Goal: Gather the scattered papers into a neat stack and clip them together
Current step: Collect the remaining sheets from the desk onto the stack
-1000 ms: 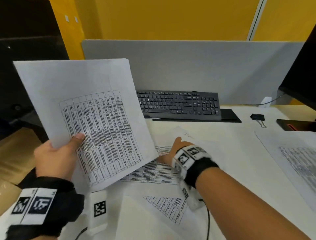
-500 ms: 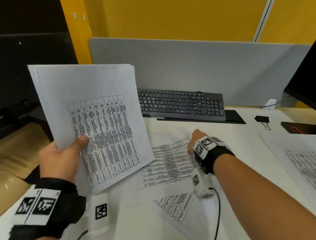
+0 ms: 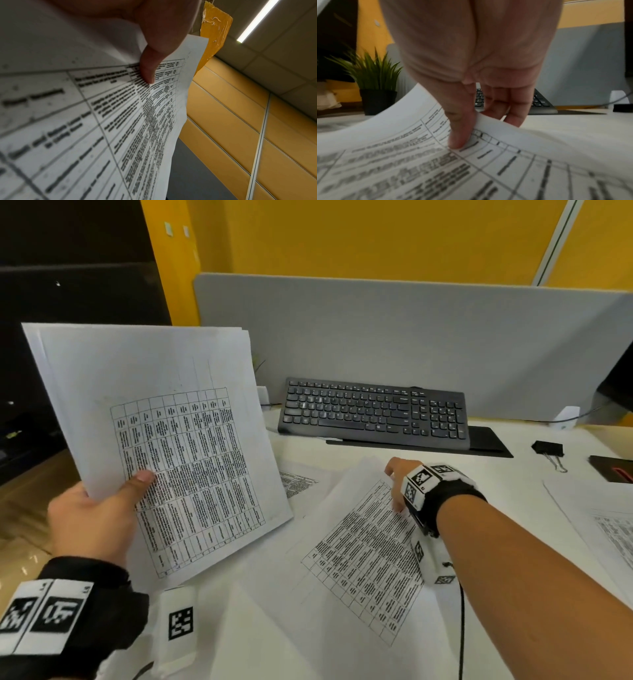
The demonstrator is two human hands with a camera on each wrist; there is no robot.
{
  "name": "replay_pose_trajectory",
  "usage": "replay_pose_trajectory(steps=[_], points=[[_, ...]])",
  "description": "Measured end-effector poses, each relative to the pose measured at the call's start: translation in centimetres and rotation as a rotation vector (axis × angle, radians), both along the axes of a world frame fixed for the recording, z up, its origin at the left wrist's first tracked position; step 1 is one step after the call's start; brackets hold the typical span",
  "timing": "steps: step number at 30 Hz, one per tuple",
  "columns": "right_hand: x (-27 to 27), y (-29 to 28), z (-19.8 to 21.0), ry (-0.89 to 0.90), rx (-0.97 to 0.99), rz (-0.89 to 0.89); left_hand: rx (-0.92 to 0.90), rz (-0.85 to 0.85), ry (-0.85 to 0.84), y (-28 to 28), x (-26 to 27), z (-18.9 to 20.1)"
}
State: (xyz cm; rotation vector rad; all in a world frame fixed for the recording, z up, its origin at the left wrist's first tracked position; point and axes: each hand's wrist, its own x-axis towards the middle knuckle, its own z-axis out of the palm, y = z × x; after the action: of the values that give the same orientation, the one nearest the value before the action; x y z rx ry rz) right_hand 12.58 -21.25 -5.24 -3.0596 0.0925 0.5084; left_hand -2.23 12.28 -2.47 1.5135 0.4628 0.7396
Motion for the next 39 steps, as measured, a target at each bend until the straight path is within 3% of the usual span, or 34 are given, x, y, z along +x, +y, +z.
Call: replay_pose_trajectory(steps=[7, 11, 14, 18, 22, 25, 31, 35, 39], points=[[-0.3, -1.6, 0.7, -0.061, 0.051, -0.036, 0.024, -0.009, 0.041, -1.0, -0.5, 0.8], [-1.7, -2.1, 5.7, -0.091, 0.116, 0.055, 0.042, -0.031, 0.029, -1.4, 0.2, 1.6], [-2.6, -1.7, 11.2, -0.32, 0.107, 0.247, 0.11, -0.077, 0.045, -2.1, 1.1, 2.3], [-4.7, 1.7, 17.4, -0.671, 0.025, 0.634, 0.163, -0.194, 0.043, -4.4, 2.4, 3.4], [-6.5, 5.7, 20.6, -0.891, -0.065, 0.83, 0.242, -0.384, 0.033, -7.2, 2.3, 4.3], [-6.6, 7.0, 20.8, -0.877, -0.099, 0.78, 0.208, -0.43, 0.021, -8.0, 2.2, 3.4], [-6.7, 6.9, 19.5, -0.707, 0.232, 0.679, -0.085, -0.679, 0.032, -8.0, 0.4, 1.7], [-6.5, 7.1, 19.5, -0.726, 0.352, 0.639, 0.196, -0.48, 0.059, -8.4, 0.6, 0.7], [-4.8, 6.4, 18.1, -0.846, 0.486, 0.451, 0.238, -0.309, 0.089, -6.6, 1.2, 0.4]])
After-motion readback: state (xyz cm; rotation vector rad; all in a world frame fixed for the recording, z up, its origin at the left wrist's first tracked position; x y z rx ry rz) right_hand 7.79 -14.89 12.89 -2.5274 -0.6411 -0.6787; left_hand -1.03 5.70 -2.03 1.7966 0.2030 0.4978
